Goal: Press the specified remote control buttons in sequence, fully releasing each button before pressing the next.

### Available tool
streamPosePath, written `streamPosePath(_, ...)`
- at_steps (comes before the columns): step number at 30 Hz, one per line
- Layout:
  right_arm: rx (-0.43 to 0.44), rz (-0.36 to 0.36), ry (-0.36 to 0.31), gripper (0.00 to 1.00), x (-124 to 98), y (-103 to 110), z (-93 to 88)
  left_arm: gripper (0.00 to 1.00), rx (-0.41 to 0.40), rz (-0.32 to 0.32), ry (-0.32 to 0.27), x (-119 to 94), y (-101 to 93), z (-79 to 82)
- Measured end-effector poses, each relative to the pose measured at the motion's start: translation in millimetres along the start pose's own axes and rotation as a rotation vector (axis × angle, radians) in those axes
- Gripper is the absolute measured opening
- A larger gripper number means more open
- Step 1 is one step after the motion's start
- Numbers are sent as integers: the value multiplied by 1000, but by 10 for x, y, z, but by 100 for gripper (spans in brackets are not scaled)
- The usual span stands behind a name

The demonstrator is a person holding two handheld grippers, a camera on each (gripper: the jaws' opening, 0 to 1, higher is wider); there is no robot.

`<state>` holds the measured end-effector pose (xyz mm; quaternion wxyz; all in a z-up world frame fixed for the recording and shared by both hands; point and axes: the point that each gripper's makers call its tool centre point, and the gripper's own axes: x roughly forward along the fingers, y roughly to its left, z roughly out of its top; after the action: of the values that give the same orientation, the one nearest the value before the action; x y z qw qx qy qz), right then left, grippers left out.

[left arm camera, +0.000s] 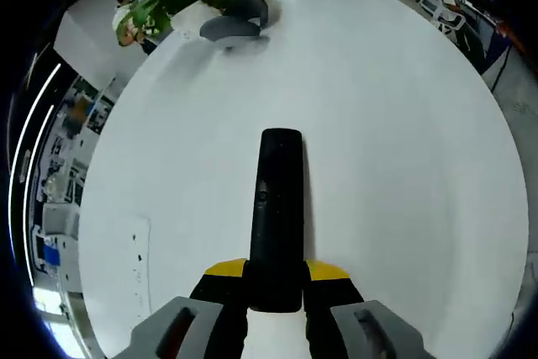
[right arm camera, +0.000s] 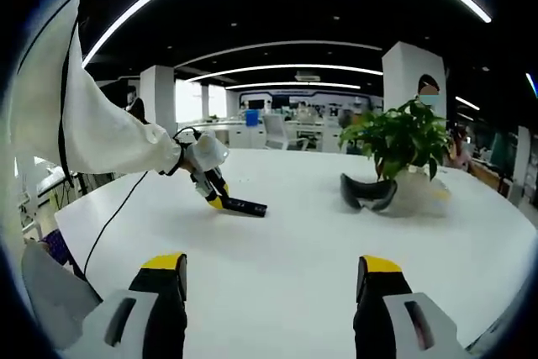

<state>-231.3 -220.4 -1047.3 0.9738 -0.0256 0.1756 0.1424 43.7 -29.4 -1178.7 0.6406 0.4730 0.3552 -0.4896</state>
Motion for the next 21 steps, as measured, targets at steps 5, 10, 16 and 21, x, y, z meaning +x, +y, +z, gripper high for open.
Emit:
streamPosePath(5, -1, 1, 4, 82, 6, 0, -7, 23, 1, -25, 30, 63, 12, -69)
streamPosePath(10, -3, 0, 5, 82, 8, -2, -10, 24, -76, -50, 42, 65, 41, -98)
streamPosePath(16, -3, 4, 3, 82, 9, 6, -6, 24, -112, -86, -6, 60, 35, -120)
streamPosePath(21, 0, 6, -3, 82, 5, 9, 5, 43, -160, 39, 20, 37, 195, -157)
